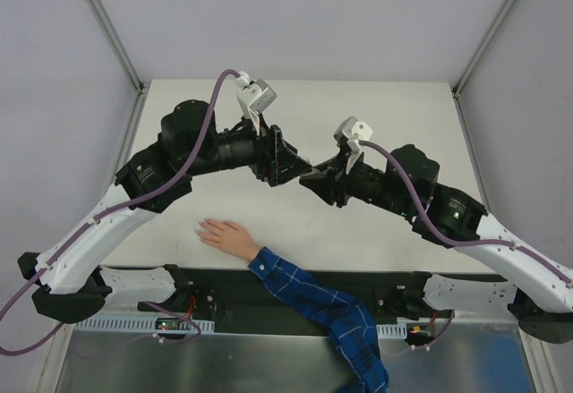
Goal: Paint the nails
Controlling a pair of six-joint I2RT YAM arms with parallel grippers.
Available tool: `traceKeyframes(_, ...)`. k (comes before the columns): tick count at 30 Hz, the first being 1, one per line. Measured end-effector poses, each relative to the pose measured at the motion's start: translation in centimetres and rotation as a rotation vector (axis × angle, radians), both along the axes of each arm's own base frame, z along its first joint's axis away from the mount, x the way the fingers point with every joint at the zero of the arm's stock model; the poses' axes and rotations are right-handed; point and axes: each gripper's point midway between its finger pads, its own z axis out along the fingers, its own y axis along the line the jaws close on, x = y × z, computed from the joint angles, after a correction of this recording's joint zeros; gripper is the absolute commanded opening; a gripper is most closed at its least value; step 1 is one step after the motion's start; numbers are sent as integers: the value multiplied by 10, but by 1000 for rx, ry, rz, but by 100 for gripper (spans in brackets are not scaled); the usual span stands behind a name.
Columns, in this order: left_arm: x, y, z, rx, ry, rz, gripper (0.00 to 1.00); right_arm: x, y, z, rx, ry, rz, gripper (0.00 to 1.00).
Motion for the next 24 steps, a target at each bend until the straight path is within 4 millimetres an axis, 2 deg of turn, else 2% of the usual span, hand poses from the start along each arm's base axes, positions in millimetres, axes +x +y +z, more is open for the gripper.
traceKeyframes(5,5,-8,-16,39,43,-2,53,8,-4,1,-4,-13,-50,0)
traceKeyframes(9,6,-10,-19,45,55,-2,37,9,-5,2,-1,-18,-62,0)
traceKeyframes(11,6,-10,-19,45,57,-4,33,9,-4,3,2,-22,-63,0)
traceKeyframes(12,6,-10,-19,45,58,-5,28,9,-4,3,4,-24,-62,0)
traceKeyframes(13,6,-11,-20,46,58,-7,17,9,-4,4,8,-26,-61,0)
traceKeyframes(16,5,-13,-20,46,61,-20,0,10,-3,2,3,-26,-64,0)
traceKeyframes(20,-3,-16,-19,38,65,-84,0,7,-6,1,6,-33,-56,0)
traceKeyframes(24,-27,-20,-16,12,39,-263,0,-14,-10,4,28,-42,44,0)
